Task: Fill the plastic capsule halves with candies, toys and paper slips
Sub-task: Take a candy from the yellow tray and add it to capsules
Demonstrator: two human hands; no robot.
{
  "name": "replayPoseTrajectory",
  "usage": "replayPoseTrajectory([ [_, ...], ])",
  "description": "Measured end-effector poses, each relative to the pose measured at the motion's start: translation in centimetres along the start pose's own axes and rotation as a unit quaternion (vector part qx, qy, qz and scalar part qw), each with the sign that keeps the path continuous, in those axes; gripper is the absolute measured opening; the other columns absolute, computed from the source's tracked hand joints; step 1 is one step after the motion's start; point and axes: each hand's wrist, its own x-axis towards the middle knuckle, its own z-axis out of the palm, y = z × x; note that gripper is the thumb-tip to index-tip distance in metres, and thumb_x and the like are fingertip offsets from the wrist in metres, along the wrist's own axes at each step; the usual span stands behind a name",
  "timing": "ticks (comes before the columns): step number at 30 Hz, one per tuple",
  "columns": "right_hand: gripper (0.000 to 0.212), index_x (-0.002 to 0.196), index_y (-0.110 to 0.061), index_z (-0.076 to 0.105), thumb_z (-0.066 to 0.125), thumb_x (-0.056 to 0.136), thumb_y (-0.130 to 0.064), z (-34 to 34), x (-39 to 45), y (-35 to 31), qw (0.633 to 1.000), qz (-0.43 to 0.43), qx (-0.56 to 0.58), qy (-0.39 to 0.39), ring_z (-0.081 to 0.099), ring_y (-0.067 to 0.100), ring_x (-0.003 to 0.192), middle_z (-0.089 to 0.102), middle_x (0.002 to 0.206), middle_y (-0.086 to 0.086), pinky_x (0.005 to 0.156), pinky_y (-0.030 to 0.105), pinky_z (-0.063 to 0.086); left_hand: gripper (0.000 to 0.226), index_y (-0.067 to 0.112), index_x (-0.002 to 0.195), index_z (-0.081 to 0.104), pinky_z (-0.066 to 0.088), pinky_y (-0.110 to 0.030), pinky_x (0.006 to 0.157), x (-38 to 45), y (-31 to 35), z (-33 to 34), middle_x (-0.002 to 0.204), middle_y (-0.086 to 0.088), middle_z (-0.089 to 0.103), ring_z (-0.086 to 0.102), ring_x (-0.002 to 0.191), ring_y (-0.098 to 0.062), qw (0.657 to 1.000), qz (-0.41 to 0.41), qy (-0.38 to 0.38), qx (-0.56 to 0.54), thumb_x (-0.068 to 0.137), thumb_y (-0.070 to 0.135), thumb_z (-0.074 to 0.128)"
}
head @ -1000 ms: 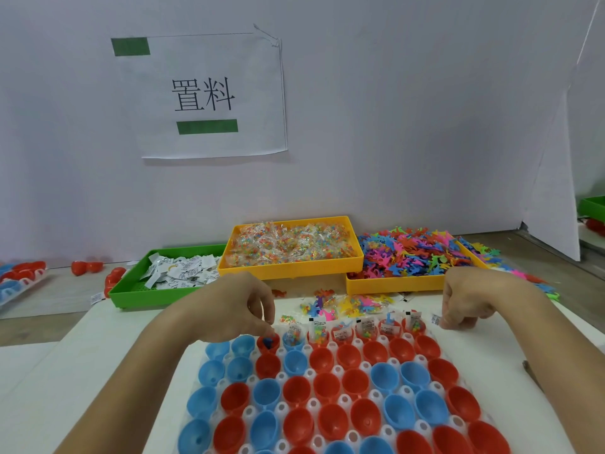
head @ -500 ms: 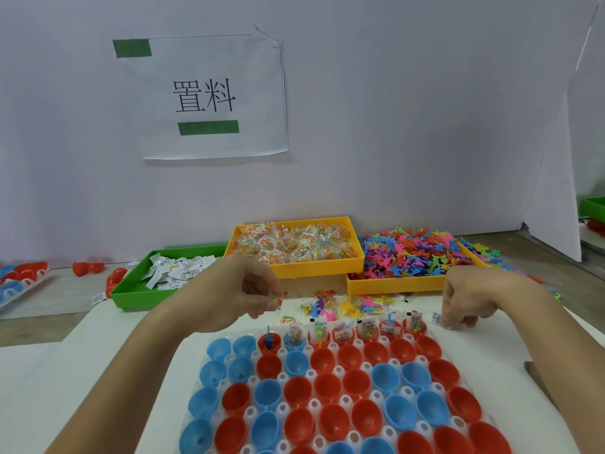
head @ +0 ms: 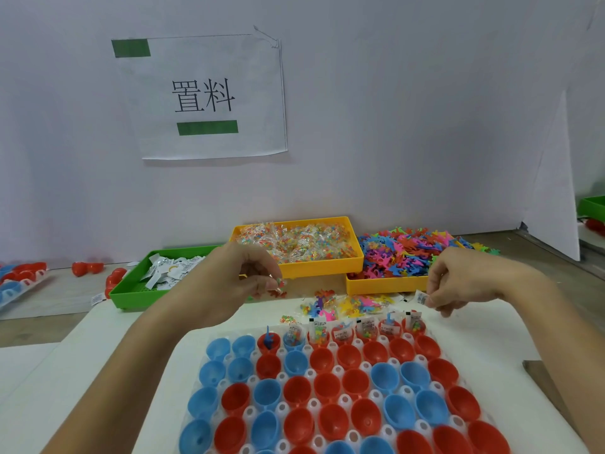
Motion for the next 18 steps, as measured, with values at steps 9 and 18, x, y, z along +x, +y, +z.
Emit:
replayPoseTrajectory([
  [9,0.018,0.094,-0.022,0.067,0.081,0.083,-0.024,0.3,-0.3,-1.0,0.996,-0.075,0.009,0.051,0.071,0.003,0.066,0.076,0.070,-0.005,0.068,0.024,0.050,0.013,0.013,0.090,0.071,0.055,-0.021,0.063,-0.2,-0.7,-0.2,0.077,0.004,0.075,0.067,0.063,-0.009,0.987,-0.066,-0.136,0.048,0.091,0.002,0.066],
  [18,0.013,0.073,-0.032,0.075,0.088,0.074,-0.032,0.2,-1.4,-3.7,0.968,-0.200,0.073,0.136,0.066,0.005,0.069,0.073,0.074,-0.006,0.068,0.026,0.050,0.021,0.025,0.075,0.069,0.054,-0.020,0.064,-0.1,-0.7,0.5,0.069,0.010,0.072,0.067,0.063,-0.003,0.978,-0.071,-0.151,0.126,0.083,0.007,0.076],
])
